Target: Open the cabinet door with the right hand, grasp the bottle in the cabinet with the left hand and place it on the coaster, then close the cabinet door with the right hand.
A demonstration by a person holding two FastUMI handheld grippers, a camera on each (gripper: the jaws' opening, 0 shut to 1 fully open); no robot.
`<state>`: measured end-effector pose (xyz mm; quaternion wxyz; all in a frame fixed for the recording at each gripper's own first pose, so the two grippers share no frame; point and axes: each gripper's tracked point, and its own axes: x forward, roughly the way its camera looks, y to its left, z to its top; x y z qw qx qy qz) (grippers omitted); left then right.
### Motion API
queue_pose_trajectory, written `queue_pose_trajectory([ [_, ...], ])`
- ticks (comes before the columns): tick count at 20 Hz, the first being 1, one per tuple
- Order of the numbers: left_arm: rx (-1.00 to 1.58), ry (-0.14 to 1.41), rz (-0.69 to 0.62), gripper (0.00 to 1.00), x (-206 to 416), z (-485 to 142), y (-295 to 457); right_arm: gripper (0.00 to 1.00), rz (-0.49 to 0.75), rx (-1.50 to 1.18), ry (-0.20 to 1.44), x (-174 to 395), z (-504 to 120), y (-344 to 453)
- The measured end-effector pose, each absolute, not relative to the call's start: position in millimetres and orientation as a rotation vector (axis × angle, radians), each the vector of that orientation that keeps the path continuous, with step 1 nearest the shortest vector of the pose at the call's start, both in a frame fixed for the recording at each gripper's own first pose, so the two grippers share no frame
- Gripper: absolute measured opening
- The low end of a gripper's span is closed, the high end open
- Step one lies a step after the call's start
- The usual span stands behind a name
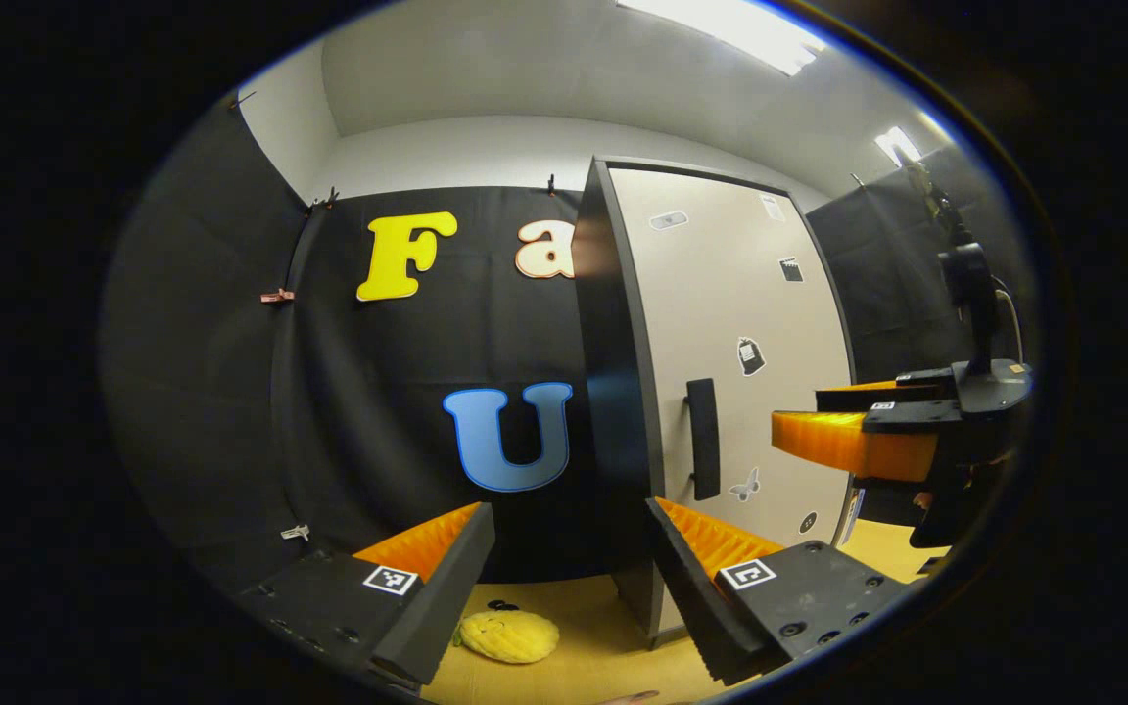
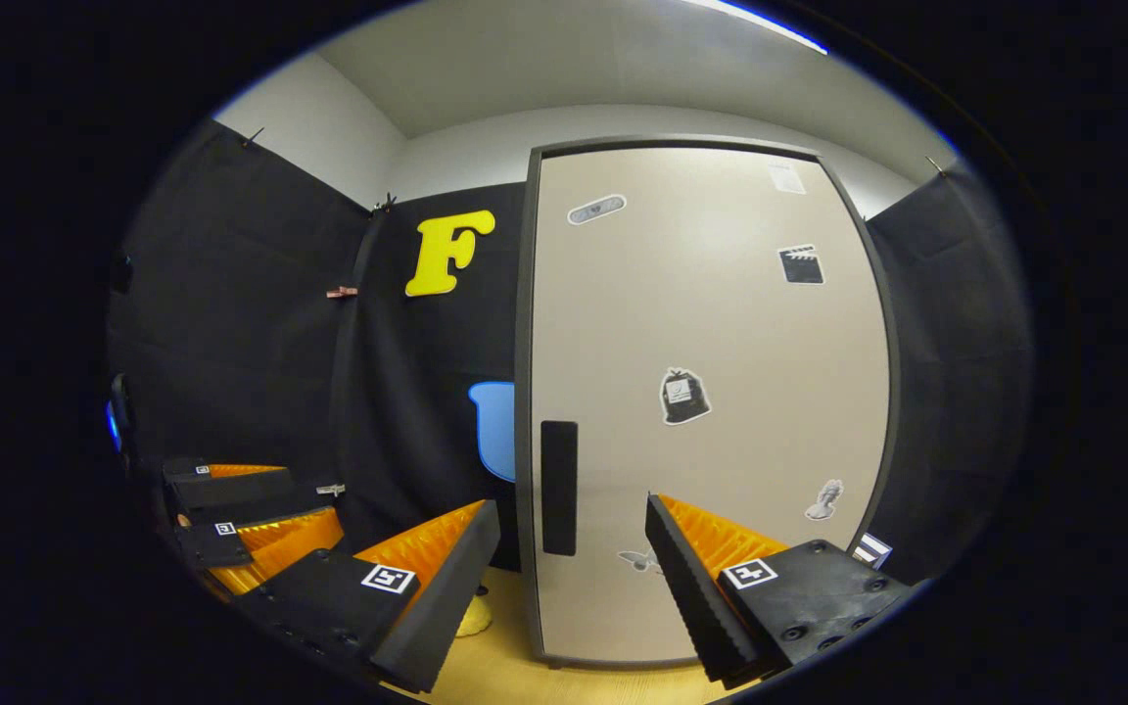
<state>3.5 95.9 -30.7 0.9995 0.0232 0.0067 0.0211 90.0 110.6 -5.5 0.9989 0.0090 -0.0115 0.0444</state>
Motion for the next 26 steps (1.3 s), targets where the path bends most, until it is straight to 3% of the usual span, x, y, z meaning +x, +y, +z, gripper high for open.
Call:
queue_pose_trajectory([
  [11,0.036,0.002,0.055,0.96,11,-41,137,0.95,-0.047,-0.013,-0.006,164,-30,123],
  [17,0.044,0.011,0.052,0.96,18,-49,141,0.84,-0.067,0.030,0.032,193,-46,123],
  [19,0.022,0.017,0.050,0.96,18,-53,143,0.76,-0.089,0.011,0.019,198,-46,123],
  [21,0.008,0.022,0.055,0.96,18,-56,146,0.60,-0.107,-0.029,0.002,200,-46,124],
  [23,0.008,0.031,0.070,0.96,16,-59,150,0.57,-0.152,-0.066,-0.012,203,-47,116],
  [25,0.011,0.035,0.078,0.96,13,-61,152,0.36,-0.151,-0.031,-0.013,200,-46,116],
  [26,0.009,0.038,0.080,0.96,11,-63,153,0.36,-0.153,-0.030,-0.012,201,-45,115],
])
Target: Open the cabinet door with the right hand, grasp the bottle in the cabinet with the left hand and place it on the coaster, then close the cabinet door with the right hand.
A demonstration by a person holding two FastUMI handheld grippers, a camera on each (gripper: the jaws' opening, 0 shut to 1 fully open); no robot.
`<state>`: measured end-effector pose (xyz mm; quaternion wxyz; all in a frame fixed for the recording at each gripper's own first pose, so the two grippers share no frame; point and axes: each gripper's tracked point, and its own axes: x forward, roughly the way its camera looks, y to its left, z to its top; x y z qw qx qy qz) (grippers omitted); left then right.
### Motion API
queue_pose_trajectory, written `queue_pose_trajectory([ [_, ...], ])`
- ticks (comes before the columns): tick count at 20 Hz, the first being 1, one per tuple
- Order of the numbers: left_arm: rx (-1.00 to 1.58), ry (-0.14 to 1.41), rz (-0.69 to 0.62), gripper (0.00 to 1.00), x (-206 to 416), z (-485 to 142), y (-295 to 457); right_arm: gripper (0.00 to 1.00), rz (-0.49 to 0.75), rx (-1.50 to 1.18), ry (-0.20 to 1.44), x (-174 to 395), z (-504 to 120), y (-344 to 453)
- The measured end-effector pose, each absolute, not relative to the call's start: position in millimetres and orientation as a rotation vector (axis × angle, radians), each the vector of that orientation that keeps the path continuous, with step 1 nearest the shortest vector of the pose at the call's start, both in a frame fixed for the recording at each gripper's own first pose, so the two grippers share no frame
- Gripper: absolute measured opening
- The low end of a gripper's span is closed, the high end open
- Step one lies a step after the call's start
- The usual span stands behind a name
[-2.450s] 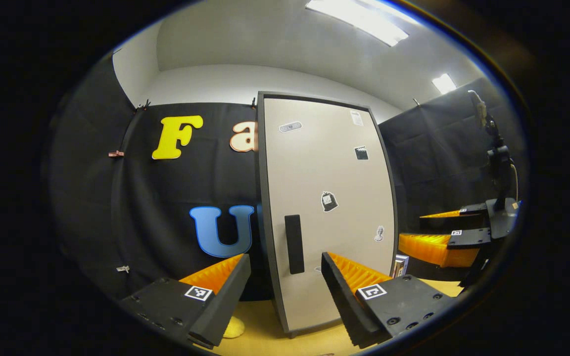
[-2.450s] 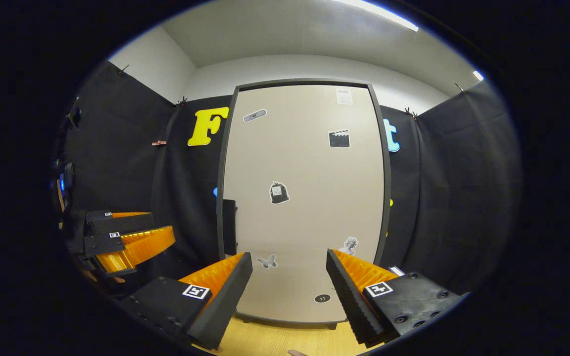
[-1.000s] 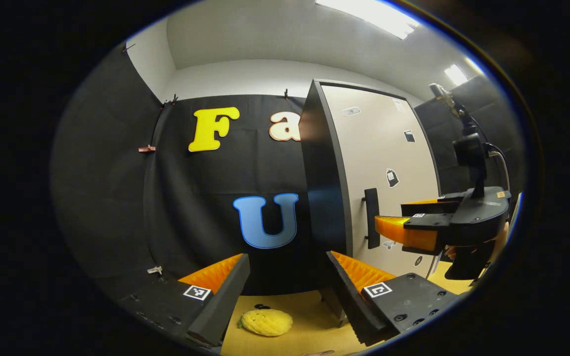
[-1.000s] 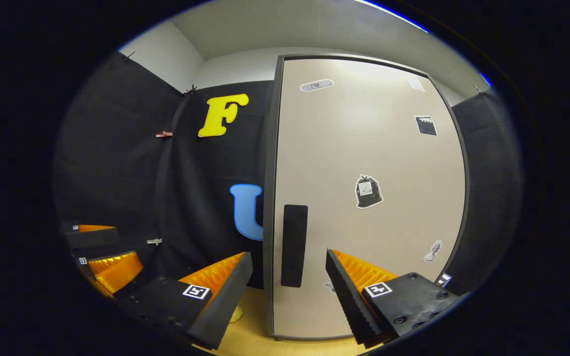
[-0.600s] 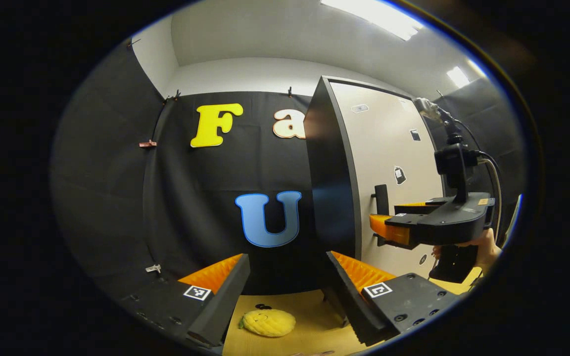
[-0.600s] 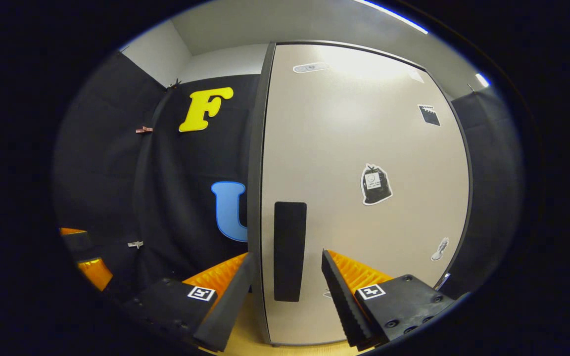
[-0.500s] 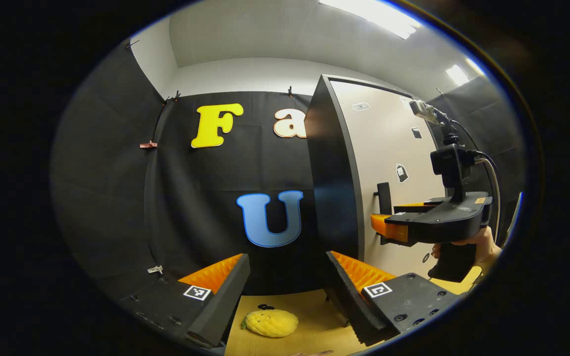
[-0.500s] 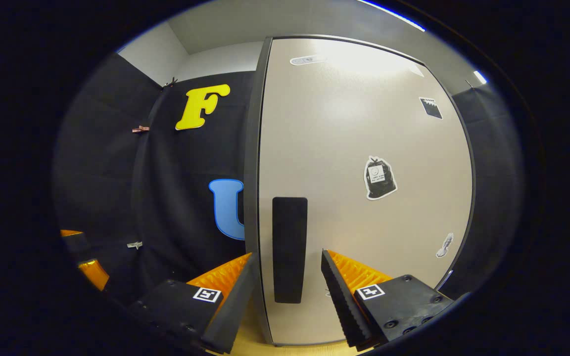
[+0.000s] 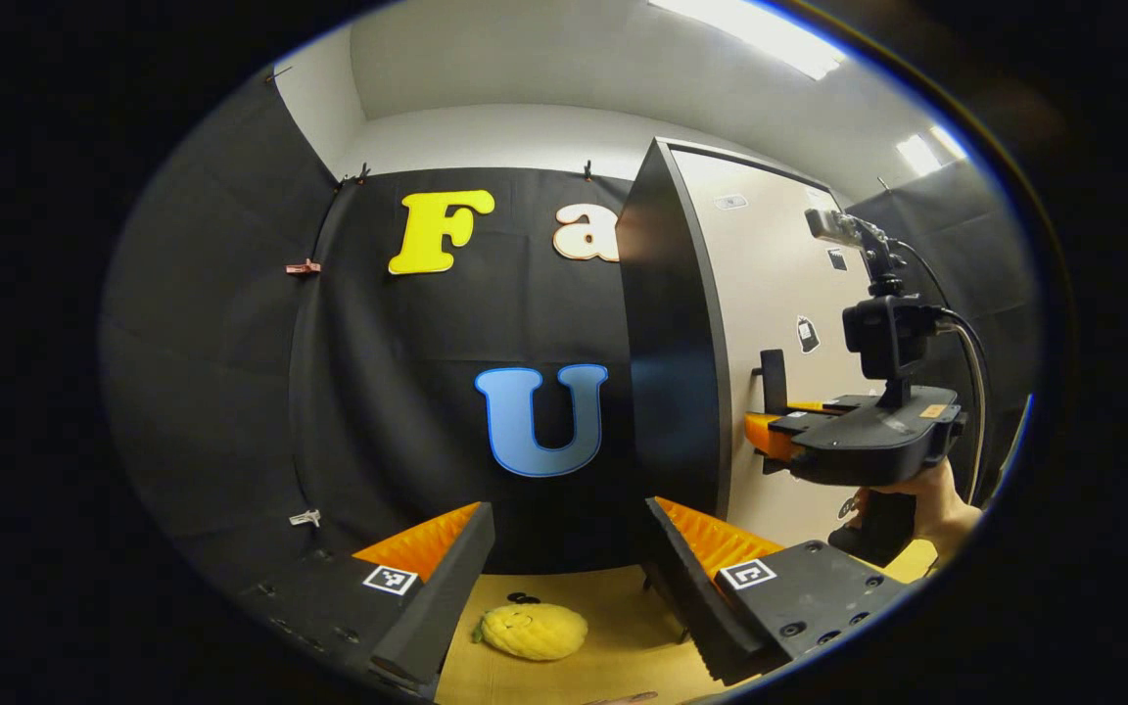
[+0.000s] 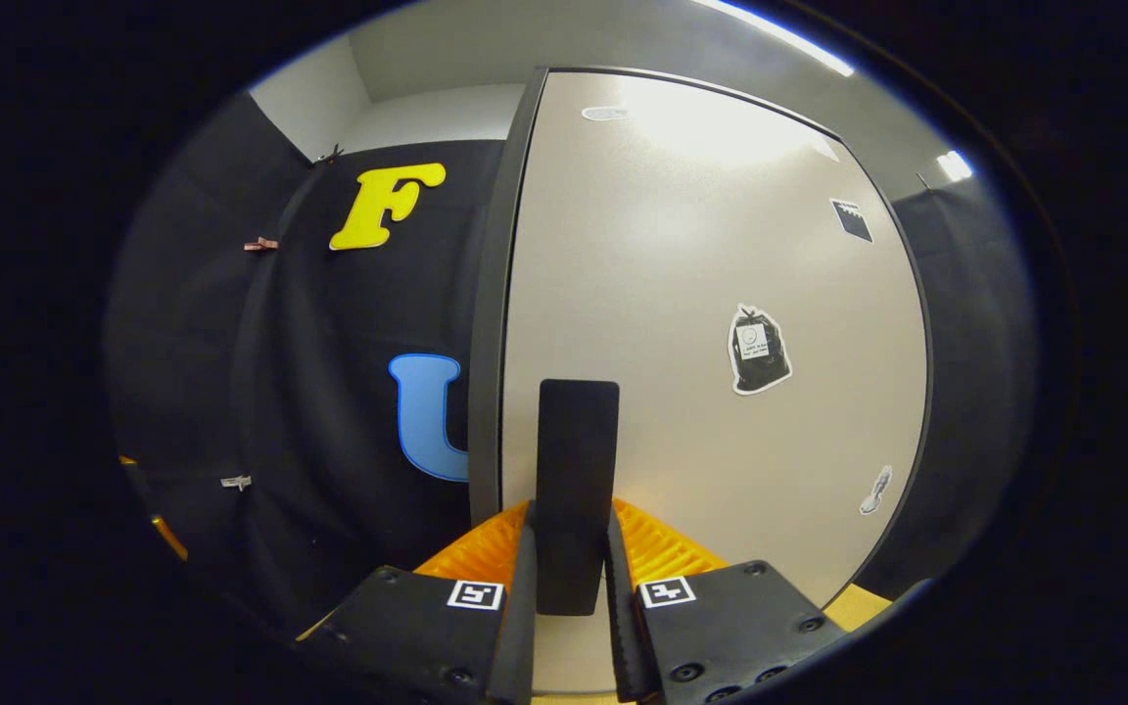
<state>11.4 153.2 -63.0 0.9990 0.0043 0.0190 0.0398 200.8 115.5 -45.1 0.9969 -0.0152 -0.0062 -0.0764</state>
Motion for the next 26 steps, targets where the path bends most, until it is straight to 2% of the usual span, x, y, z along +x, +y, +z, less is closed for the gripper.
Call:
queue_pose_trajectory([
  [1,0.004,0.041,0.080,0.96,10,-63,153,0.36,-0.153,-0.025,-0.009,201,-46,115],
  [2,0.000,0.043,0.080,0.96,9,-64,152,0.25,-0.147,-0.036,0.002,199,-46,116],
  [3,-0.002,0.041,0.080,0.96,7,-62,152,0.26,-0.150,-0.032,0.003,200,-46,116],
  [4,-0.003,0.039,0.082,0.96,5,-61,152,0.14,-0.143,-0.034,0.019,198,-47,115],
  [15,-0.003,0.025,0.082,0.96,-17,-48,137,0.14,-0.053,-0.047,0.024,147,-43,119],
  [16,0.007,0.026,0.084,0.96,-19,-47,136,0.19,-0.046,-0.039,0.030,141,-43,118],
  [17,0.019,0.025,0.084,0.96,-21,-44,134,0.14,-0.040,-0.026,0.031,134,-43,117],
  [19,0.027,0.020,0.076,0.96,-23,-41,125,0.14,-0.037,-0.033,0.031,119,-42,114],
  [21,0.018,0.008,0.045,0.99,-22,-35,111,0.14,-0.032,-0.034,0.030,103,-40,108],
  [22,0.019,0.000,0.026,0.96,-23,-30,102,0.19,-0.026,-0.028,0.032,95,-39,106],
  [23,0.024,-0.007,0.006,0.96,-23,-26,93,0.14,-0.022,-0.023,0.035,87,-38,103],
  [26,0.020,-0.027,-0.064,0.96,-21,-22,66,0.14,-0.035,-0.032,0.033,66,-37,94],
])
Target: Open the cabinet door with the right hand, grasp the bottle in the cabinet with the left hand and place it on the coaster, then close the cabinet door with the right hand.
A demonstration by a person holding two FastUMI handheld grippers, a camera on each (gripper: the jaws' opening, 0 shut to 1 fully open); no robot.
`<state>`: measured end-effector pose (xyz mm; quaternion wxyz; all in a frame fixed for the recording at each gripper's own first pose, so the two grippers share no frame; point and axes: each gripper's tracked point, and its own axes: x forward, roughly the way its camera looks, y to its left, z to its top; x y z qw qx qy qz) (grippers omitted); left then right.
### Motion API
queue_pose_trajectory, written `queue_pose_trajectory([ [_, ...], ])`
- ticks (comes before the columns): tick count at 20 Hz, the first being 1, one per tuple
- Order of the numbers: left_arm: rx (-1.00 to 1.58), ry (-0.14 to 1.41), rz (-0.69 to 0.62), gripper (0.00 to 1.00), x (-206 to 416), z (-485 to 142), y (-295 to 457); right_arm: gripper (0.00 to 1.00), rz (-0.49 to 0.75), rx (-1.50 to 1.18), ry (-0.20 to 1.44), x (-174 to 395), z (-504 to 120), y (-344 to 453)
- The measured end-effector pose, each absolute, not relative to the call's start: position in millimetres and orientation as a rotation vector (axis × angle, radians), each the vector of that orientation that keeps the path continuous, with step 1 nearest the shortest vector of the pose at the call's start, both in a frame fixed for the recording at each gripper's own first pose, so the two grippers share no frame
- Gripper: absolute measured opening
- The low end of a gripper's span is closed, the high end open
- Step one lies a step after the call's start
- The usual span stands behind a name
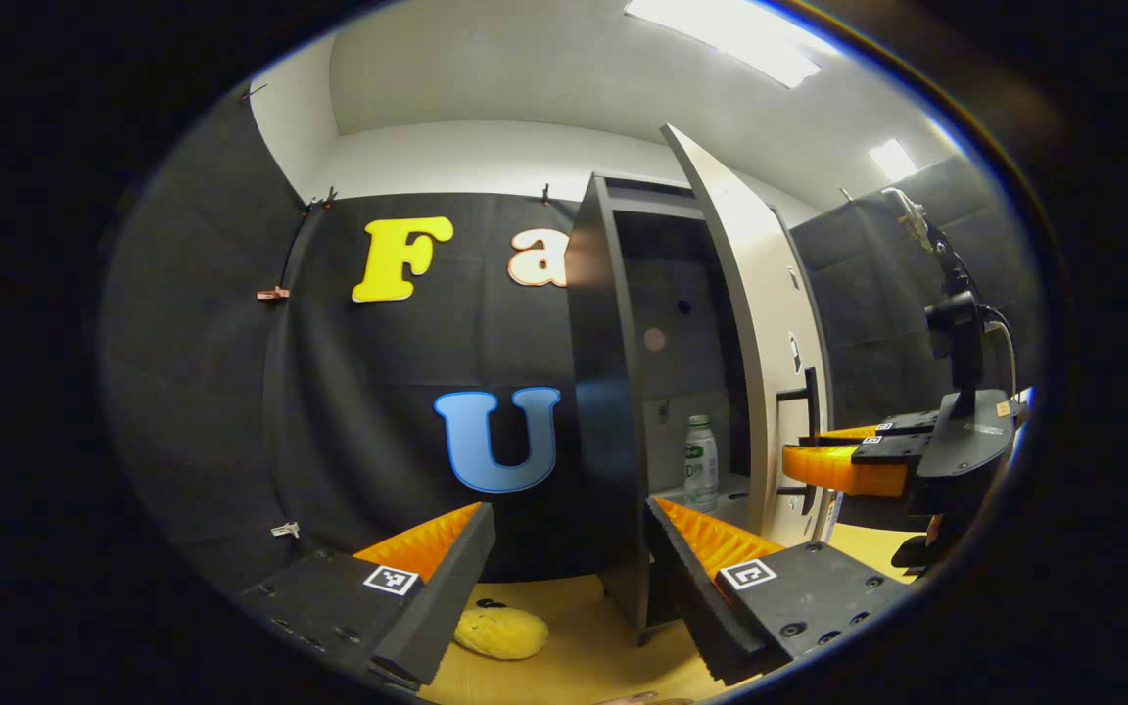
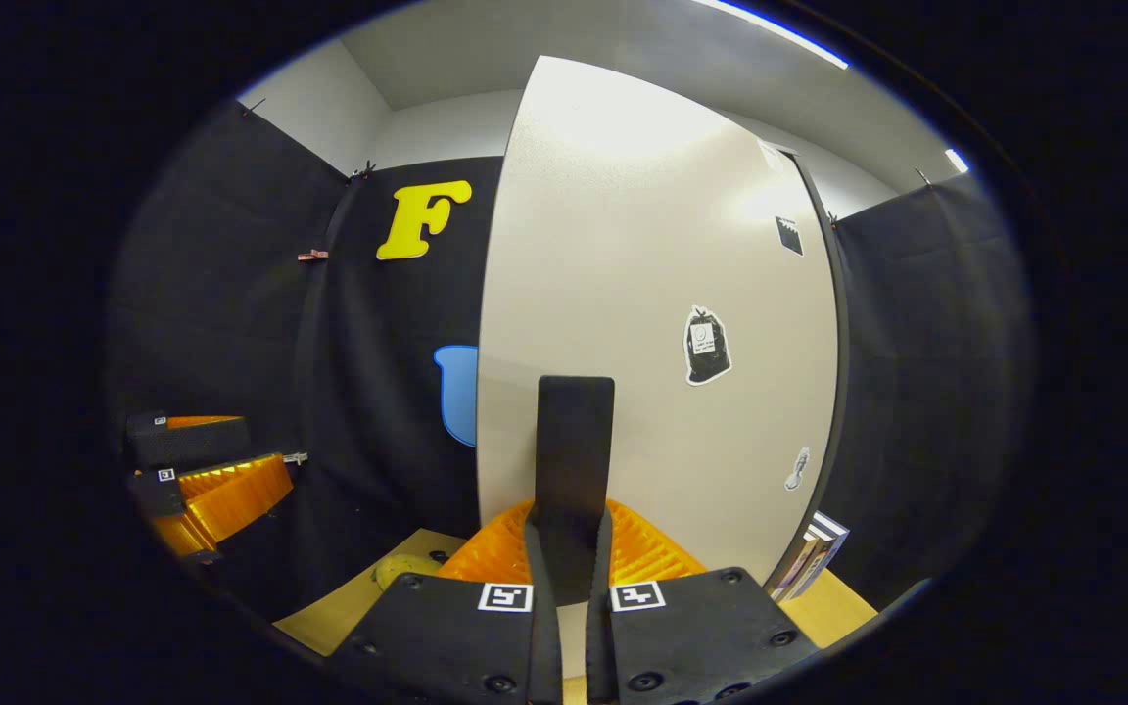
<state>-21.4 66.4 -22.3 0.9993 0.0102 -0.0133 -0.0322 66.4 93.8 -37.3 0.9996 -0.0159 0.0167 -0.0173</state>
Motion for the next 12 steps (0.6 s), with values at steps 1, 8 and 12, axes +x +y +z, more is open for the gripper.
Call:
queue_pose_trajectory([
  [1,0.007,-0.031,-0.101,0.96,-20,-21,54,0.14,-0.038,-0.031,0.033,61,-36,91],
  [8,-0.024,-0.042,-0.244,1.00,-11,-17,4,0.14,-0.068,-0.023,0.031,30,-33,68],
  [12,-0.048,-0.036,-0.301,0.96,-5,-18,-18,0.13,-0.121,-0.020,0.033,7,-30,45],
])
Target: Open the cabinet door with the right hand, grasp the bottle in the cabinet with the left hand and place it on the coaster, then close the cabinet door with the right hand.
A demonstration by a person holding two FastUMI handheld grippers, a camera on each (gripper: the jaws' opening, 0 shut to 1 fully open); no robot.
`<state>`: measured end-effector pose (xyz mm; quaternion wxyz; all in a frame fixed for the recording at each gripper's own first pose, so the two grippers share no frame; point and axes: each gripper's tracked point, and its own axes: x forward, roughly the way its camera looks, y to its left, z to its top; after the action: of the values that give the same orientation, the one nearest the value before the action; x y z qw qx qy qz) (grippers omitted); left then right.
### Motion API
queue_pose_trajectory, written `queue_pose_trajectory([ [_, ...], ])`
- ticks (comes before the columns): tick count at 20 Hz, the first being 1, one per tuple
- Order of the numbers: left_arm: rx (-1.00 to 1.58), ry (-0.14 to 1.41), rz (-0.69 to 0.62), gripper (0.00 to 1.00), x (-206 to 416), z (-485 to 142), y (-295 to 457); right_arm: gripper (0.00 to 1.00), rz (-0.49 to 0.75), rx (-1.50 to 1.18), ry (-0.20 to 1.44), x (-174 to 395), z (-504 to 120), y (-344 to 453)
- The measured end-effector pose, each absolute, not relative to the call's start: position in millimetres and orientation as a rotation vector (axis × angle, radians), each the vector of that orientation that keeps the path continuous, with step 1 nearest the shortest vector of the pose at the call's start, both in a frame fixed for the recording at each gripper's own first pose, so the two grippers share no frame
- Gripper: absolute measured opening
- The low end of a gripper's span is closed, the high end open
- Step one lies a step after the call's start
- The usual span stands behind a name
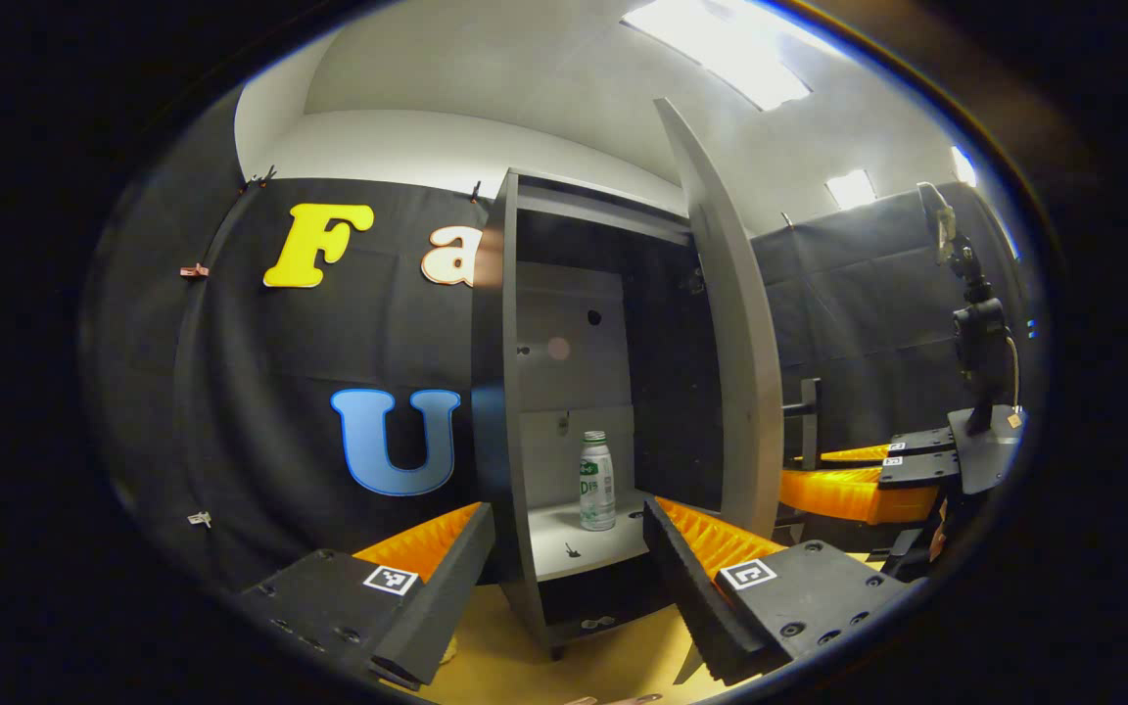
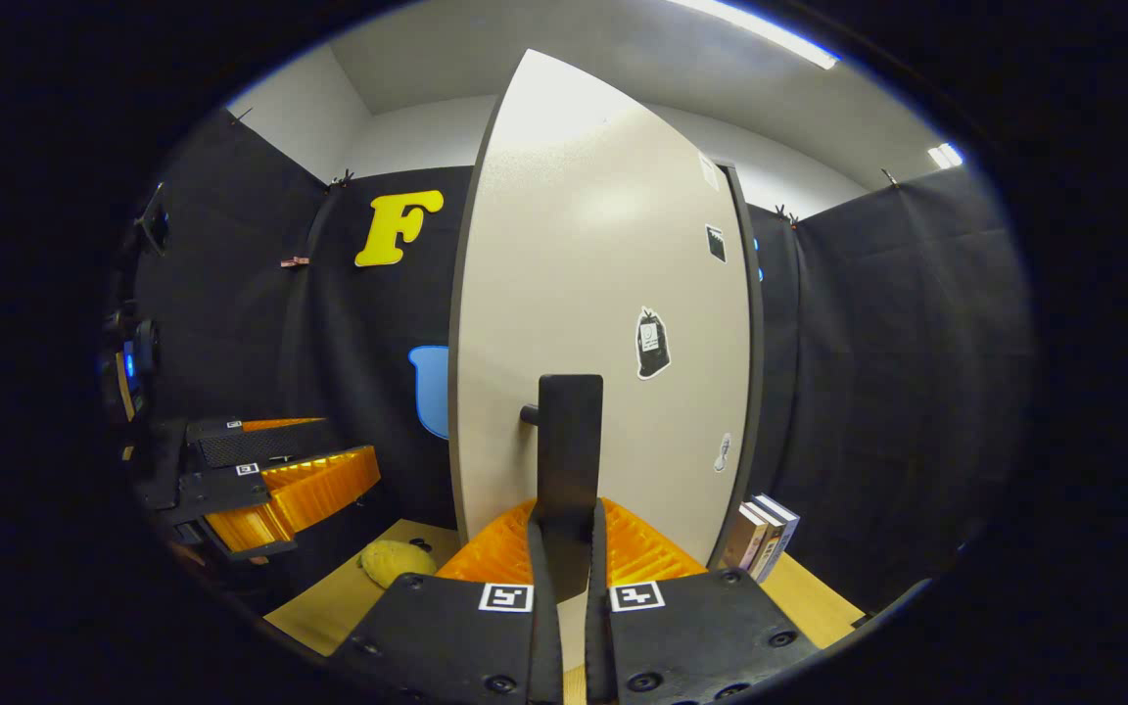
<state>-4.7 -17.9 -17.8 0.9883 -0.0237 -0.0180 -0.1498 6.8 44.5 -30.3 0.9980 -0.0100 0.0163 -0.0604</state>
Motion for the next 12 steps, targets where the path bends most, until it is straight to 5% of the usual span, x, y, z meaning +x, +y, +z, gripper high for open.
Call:
queue_pose_trajectory([
  [12,-0.072,-0.045,-0.498,0.96,5,-14,-107,0.12,-0.308,-0.049,0.035,-35,-22,-38],
])
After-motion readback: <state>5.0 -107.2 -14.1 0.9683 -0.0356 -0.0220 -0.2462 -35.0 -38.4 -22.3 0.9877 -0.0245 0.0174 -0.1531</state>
